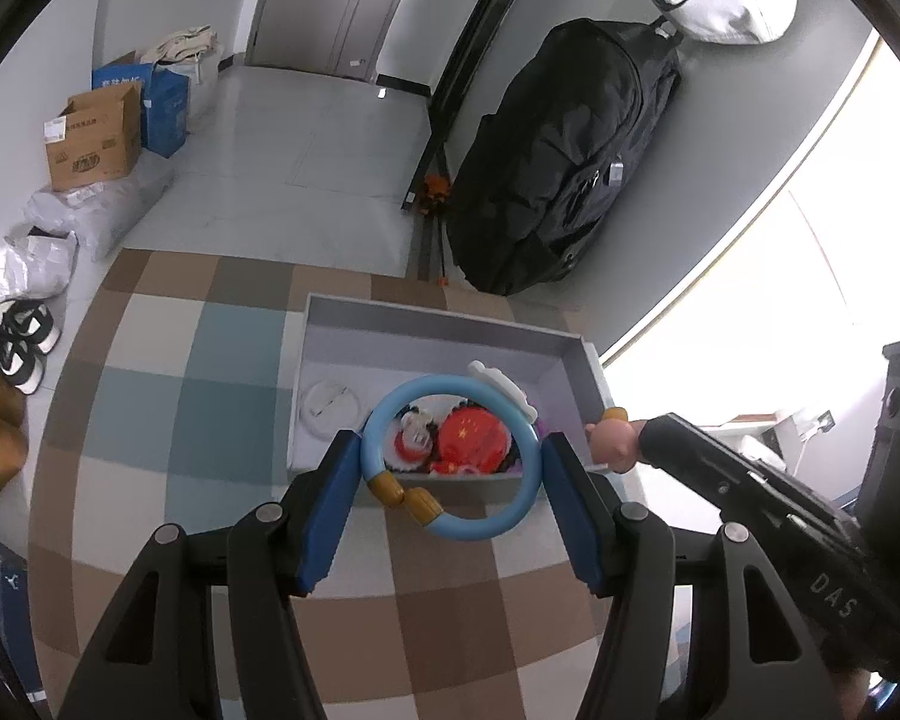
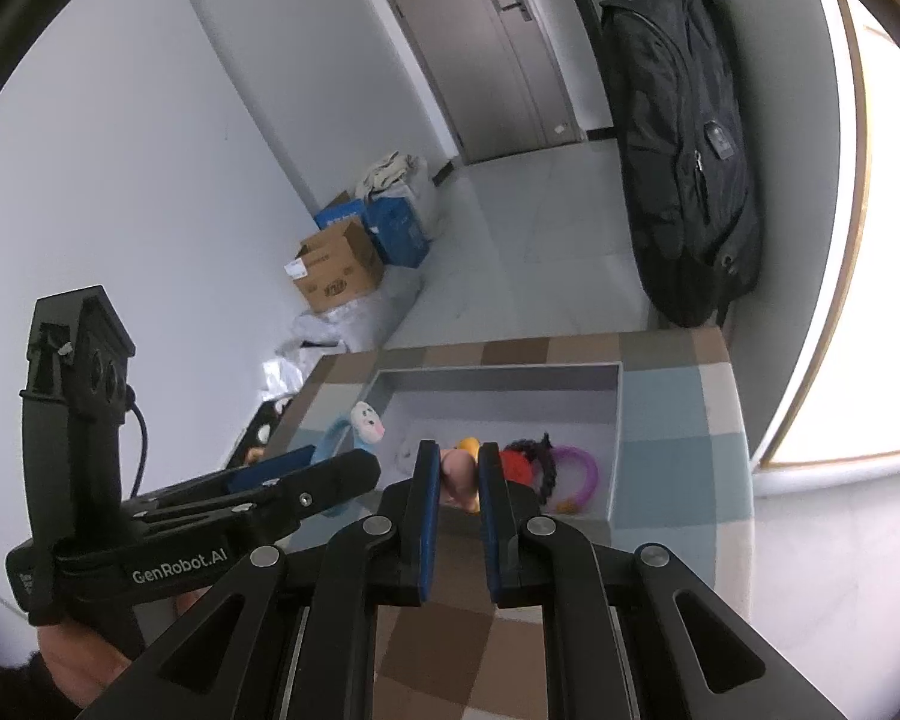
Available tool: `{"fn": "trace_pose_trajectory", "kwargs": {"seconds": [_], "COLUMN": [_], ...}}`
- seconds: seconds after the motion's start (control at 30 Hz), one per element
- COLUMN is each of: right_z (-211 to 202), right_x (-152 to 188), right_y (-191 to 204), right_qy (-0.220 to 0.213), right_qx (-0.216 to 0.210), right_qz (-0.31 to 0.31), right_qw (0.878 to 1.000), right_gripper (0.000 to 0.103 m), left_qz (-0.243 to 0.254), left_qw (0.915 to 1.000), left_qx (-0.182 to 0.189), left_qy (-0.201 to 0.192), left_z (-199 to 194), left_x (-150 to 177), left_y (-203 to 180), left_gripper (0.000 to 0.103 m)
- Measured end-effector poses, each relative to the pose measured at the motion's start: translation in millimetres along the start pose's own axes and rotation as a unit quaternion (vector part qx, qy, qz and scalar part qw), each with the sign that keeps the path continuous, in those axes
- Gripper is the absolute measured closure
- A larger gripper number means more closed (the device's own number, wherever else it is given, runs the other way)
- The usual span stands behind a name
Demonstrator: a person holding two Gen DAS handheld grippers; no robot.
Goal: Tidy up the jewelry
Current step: 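Carry the blue ring and pink toy into the grey box and open both grippers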
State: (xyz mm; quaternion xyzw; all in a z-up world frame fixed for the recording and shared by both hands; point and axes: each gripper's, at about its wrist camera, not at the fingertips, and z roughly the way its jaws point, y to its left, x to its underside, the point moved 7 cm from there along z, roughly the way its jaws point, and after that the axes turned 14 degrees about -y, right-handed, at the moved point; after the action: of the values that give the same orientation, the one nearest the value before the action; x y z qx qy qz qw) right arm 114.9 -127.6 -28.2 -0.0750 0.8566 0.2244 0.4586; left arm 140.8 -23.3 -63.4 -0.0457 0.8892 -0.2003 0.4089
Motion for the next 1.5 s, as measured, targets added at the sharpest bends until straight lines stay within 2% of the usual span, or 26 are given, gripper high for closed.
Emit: {"fn": "trace_pose_trajectory", "kwargs": {"seconds": [0.33,0.5,0.93,1.2,1.33,1.4,1.43,1.5], "right_z": [18.6,25.3,34.7,35.8,30.9,27.7,27.1,23.9], "right_x": [-6.4,-3.6,2.0,1.6,-4.6,-7.4,-8.6,-9.0], "right_y": [-20.2,-27.0,-34.7,-39.6,-33.4,-30.4,-29.6,-31.6], "right_qy": [0.005,0.013,0.021,0.011,-0.008,-0.015,-0.017,-0.02], "right_qx": [0.007,0.007,0.003,-0.007,-0.012,-0.013,-0.013,-0.005], "right_qz": [0.041,0.057,0.084,0.115,0.103,0.094,0.092,0.09], "right_qw": [0.999,0.998,0.996,0.993,0.995,0.995,0.996,0.996], "right_gripper": [0.092,0.092,0.092,0.089,0.089,0.087,0.085,0.07], "left_qz": [-0.031,-0.031,-0.043,-0.049,-0.051,-0.051,-0.05,-0.049], "left_qw": [0.9992,0.9988,0.9982,0.9974,0.9964,0.9966,0.9969,0.9973], "left_qx": [0.01,0.02,0.028,0.048,0.064,0.063,0.06,0.054], "left_qy": [0.023,0.031,0.032,0.021,0.022,0.014,0.009,0.004], "left_z": [24.5,32.5,37.7,36.7,35.4,32.3,30.5,28.0], "left_x": [-7.3,-7.6,-11.2,-16.4,-18.0,-20.3,-21.7,-23.3], "left_y": [7.4,7.2,8.9,5.1,1.8,2.8,2.7,4.0], "left_gripper": [0.047,0.047,0.047,0.046,0.043,0.034,0.033,0.032]}}
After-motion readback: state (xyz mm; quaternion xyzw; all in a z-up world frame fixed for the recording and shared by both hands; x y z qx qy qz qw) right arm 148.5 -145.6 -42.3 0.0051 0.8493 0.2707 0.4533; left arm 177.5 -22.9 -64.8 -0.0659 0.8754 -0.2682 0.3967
